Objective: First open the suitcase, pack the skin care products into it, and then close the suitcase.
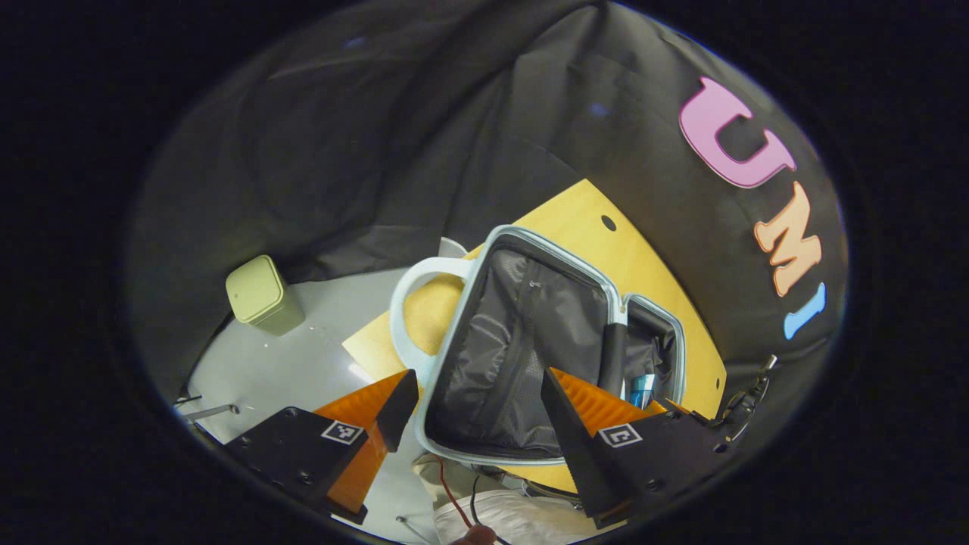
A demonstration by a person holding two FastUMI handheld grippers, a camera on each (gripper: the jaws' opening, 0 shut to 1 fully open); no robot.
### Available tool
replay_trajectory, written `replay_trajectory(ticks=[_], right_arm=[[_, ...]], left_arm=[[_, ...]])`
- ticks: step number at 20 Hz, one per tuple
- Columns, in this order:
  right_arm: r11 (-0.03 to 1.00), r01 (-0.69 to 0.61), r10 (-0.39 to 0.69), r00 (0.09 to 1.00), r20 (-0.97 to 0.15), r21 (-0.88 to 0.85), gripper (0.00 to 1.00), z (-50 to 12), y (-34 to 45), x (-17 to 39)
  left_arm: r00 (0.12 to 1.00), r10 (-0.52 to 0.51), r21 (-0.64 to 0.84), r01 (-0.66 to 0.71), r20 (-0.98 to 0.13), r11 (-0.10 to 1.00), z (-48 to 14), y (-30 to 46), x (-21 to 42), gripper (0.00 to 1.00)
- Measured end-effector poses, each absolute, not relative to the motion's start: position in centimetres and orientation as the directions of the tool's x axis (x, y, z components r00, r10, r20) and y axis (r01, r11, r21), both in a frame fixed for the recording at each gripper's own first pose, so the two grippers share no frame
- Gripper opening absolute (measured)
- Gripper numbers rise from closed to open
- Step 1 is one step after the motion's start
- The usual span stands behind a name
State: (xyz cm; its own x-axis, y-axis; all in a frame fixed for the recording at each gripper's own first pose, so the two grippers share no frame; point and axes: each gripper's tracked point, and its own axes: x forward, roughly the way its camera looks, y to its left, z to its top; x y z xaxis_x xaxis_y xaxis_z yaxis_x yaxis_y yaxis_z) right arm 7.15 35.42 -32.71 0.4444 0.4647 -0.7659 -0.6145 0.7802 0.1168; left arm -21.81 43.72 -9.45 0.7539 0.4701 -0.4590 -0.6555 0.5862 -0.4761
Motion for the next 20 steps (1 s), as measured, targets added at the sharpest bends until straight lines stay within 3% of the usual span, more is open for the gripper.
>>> replay_trajectory(ticks=[2,4,6,7,11,13,19,20], right_arm=[[0.782,-0.608,0.493,0.471,-0.732,0.135,0.78,-31.3,35.5,7.9],[0.784,-0.602,0.518,0.505,-0.690,0.149,0.99,-29.3,35.3,8.3],[0.801,-0.578,0.522,0.548,-0.654,0.155,0.94,-27.0,34.1,8.8],[0.810,-0.566,0.518,0.568,-0.639,0.154,0.98,-26.0,33.3,9.0],[0.861,-0.490,0.469,0.658,-0.589,0.139,0.98,-22.2,28.7,9.9],[0.890,-0.435,0.430,0.708,-0.560,0.133,0.98,-20.7,26.0,10.4],[0.952,-0.283,0.302,0.819,-0.489,0.114,0.98,-16.3,18.4,11.5],[0.959,-0.263,0.283,0.829,-0.482,0.110,0.94,-15.9,17.3,11.3]], left_arm=[[0.730,0.500,-0.476,-0.683,-0.466,0.554,-10.0,46.0,-23.0,0.96],[0.702,0.536,-0.473,-0.712,-0.469,0.519,-10.7,48.3,-23.4,0.96],[0.695,0.541,-0.498,-0.718,-0.474,0.486,-11.4,50.0,-23.7,0.96],[0.696,0.540,-0.514,-0.716,-0.473,0.472,-11.7,50.6,-23.8,0.96],[0.717,0.509,-0.585,-0.691,-0.477,0.425,-13.0,52.9,-22.5,0.95],[0.744,0.485,-0.632,-0.658,-0.460,0.410,-13.4,53.5,-21.2,0.89],[0.807,0.427,-0.669,-0.583,-0.408,0.462,-13.7,54.6,-18.7,0.59],[0.810,0.425,-0.671,-0.579,-0.405,0.463,-13.8,54.7,-18.5,0.44]])
